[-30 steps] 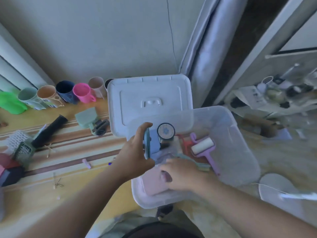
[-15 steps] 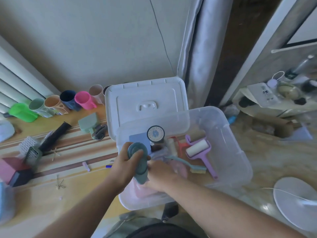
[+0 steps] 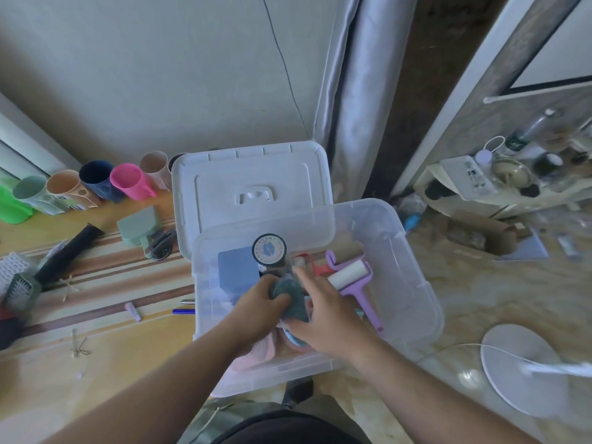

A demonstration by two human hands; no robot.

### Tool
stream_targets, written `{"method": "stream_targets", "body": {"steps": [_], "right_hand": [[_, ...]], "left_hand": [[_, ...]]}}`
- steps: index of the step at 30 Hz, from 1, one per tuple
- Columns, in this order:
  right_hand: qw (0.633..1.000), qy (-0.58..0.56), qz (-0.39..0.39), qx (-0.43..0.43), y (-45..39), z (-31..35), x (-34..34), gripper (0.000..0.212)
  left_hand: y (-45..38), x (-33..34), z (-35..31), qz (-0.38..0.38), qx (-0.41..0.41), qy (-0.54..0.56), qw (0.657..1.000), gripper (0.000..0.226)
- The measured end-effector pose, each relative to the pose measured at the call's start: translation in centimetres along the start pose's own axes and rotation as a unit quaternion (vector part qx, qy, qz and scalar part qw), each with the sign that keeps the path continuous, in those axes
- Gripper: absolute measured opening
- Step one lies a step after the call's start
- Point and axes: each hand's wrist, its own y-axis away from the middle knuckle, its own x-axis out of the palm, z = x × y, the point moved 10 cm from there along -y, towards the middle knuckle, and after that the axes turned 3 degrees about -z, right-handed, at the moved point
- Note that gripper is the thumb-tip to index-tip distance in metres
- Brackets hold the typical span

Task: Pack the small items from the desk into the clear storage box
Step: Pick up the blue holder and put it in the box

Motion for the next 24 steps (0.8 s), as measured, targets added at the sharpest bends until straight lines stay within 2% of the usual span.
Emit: {"method": "stream_targets", "body": {"steps": [4, 7, 10, 12, 14, 16, 18, 21, 23, 24], "right_hand": [[0.984, 0.175, -0.029, -0.023, -0.3, -1.1, -0.4, 0.077], [0.980, 0.194, -0.015, -0.032, -0.3, -1.8, -0.6, 0.082], [0.979, 0.203, 0.007, -0.005, -1.4, -4.8, -2.2, 0.078], [0.959, 0.275, 0.066, 0.019, -2.4, -7.9, -2.7, 0.075], [0.918, 0.352, 0.184, 0.006, -2.5, -10.3, -1.0, 0.073], [0.871, 0.397, 0.285, -0.039, -1.8, -11.1, 1.4, 0.068], [0.851, 0.415, 0.317, -0.062, -1.8, -11.1, 2.6, 0.065], [0.854, 0.410, 0.319, -0.039, -2.9, -11.9, 2.9, 0.083], [0.869, 0.379, 0.319, 0.006, -3.0, -12.7, 2.6, 0.100], [0.883, 0.356, 0.305, 0.025, -3.1, -12.6, 2.2, 0.099]], "left_hand": [[-1.0, 2.1, -1.0, 0.020, 0.034, -0.098, 0.994, 0.014], [-1.6, 3.3, -1.5, 0.037, 0.050, -0.138, 0.989, 0.018], [-1.6, 4.9, -3.1, 0.064, 0.142, -0.234, 0.960, 0.033], [-1.3, 5.4, -3.9, 0.064, 0.217, -0.336, 0.914, 0.042], [-1.3, 5.2, -3.5, 0.060, 0.259, -0.415, 0.870, 0.047], [-1.4, 4.5, -2.5, 0.057, 0.264, -0.468, 0.842, 0.049], [-1.4, 3.8, -1.6, 0.055, 0.264, -0.497, 0.825, 0.049], [-1.2, 3.2, -0.7, 0.046, 0.265, -0.510, 0.817, 0.050], [-1.1, 3.0, 0.0, 0.036, 0.266, -0.513, 0.815, 0.052], [-1.0, 3.0, 0.2, 0.031, 0.268, -0.513, 0.815, 0.054]]}}
